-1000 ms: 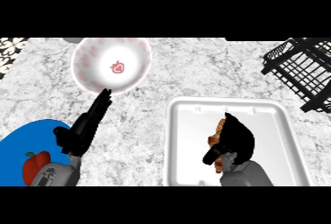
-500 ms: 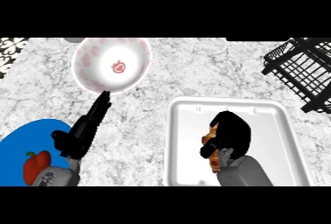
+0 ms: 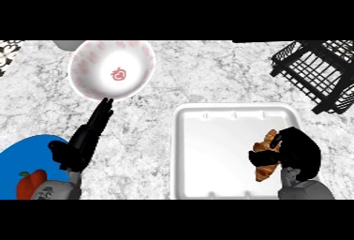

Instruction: Pick the croissant from the tray and place it in the tiered basket

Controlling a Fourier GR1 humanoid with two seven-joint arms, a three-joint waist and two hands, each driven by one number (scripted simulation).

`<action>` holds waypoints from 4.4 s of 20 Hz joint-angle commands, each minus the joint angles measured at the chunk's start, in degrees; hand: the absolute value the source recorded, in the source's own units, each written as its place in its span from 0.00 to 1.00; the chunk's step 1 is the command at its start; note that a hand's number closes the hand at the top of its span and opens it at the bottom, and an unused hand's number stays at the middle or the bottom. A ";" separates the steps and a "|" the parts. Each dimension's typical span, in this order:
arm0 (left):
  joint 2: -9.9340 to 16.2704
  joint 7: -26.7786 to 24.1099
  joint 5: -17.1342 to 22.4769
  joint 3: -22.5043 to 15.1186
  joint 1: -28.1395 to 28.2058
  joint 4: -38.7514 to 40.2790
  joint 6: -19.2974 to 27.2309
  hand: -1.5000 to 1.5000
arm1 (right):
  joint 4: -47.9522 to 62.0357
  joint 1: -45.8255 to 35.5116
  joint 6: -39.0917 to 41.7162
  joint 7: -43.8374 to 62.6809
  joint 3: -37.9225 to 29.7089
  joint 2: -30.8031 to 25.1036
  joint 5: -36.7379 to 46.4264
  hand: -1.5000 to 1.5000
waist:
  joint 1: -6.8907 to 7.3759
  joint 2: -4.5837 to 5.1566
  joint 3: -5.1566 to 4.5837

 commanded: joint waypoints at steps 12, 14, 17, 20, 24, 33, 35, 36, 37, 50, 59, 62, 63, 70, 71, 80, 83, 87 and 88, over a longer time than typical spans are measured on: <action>0.28 0.22 0.48 1.20 -0.01 0.70 -0.76 0.50 | -14.94 13.56 -4.59 -24.03 -45.11 -23.06 -32.63 1.00 | -0.32 -0.01 -0.07; 0.14 -1.53 -0.54 0.58 1.55 1.01 -1.02 0.50 | -18.07 13.19 -1.86 -23.27 -47.56 -25.95 -33.71 1.00 | 1.03 0.20 -0.13; -0.54 1.08 -1.43 -1.08 1.41 -2.41 -1.19 0.50 | -16.45 10.81 0.84 -23.83 -52.13 -28.15 -37.84 1.00 | 2.27 0.34 -0.07; -1.31 -0.02 -1.71 -0.08 -0.53 1.59 -1.52 0.50 | -11.59 2.41 6.54 -17.23 -53.27 -35.91 -41.05 1.00 | 2.88 0.58 -0.12; -2.89 2.48 -3.15 -1.67 -0.96 -1.71 -0.67 0.50 | -4.48 -7.93 4.31 -13.60 -48.22 -38.85 -38.99 1.00 | 3.74 0.70 -0.09; -3.00 0.45 -2.22 -0.21 -2.64 0.58 -3.97 0.50 | 19.69 -32.84 1.88 -11.41 -34.95 -44.99 -35.16 1.00 | 5.20 1.03 -0.11; -5.25 -0.25 -3.86 -1.25 -4.31 3.58 -2.31 0.50 | 26.18 -37.33 0.00 -15.52 -32.35 -43.12 -33.98 1.00 | 5.59 1.35 -0.11; -3.05 0.75 -2.42 0.02 -1.56 1.88 -4.08 0.50 | 29.38 -39.02 2.78 -16.79 -32.58 -44.27 -35.32 1.00 | 5.18 1.07 -0.09; -3.41 0.50 -3.20 -0.33 -1.55 0.94 -3.53 0.50 | 32.12 -39.24 0.41 -19.16 -31.43 -42.60 -33.43 1.00 | 4.89 1.02 -0.07; -3.77 0.66 -3.93 0.67 -1.30 0.83 -3.48 0.50 | 62.74 -55.61 -10.14 -33.79 -28.16 -34.51 -26.56 1.00 | 5.42 1.29 0.00; -4.21 -0.34 -4.17 1.76 -4.52 3.45 -4.15 0.50 | 72.98 -63.29 -12.48 -34.89 -33.69 -30.83 -30.73 1.00 | 5.64 1.72 0.01; -4.35 2.84 -3.81 0.81 -3.45 0.24 -4.13 0.50 | 74.68 -66.11 -10.21 -25.27 -38.72 -33.42 -35.38 1.00 | 5.04 1.13 0.00; -4.05 0.99 -3.50 1.61 -3.18 1.77 -4.67 0.50 | 75.71 -64.43 -13.20 -27.40 -40.40 -31.33 -36.79 0.00 | 5.34 1.50 0.03; -6.33 1.74 -5.83 0.70 -3.55 1.28 -1.91 0.50 | 73.83 -66.61 -18.51 -29.69 -42.17 -31.37 -38.62 0.00 | 4.65 1.21 -0.01; -4.81 0.03 -5.25 0.93 -1.77 1.91 -4.26 0.50 | 73.71 -64.17 -20.63 -30.96 -42.55 -32.60 -38.47 0.00 | 4.45 1.19 -0.01; -5.66 -0.46 -6.28 1.41 -2.14 3.09 -2.54 0.50 | 68.83 -60.42 -39.10 -29.99 -38.93 -41.83 -30.48 0.00 | 2.76 0.72 -0.09; -4.10 0.30 -4.65 3.60 -2.37 2.84 -3.61 0.50 | 64.98 -54.69 -39.12 -34.30 -43.05 -44.79 -34.55 0.00 | 1.43 0.28 -0.04; -4.38 -2.08 -5.41 3.72 0.92 2.58 -2.78 0.50 | 57.12 -46.63 -37.64 -37.54 -48.57 -45.40 -41.06 0.00 | 0.38 -0.20 -0.07; -5.72 0.88 -6.29 2.23 0.37 -0.16 -1.04 0.50 | 56.11 -44.62 -34.72 -38.21 -50.34 -47.50 -42.87 0.00 | -0.15 -0.44 -0.02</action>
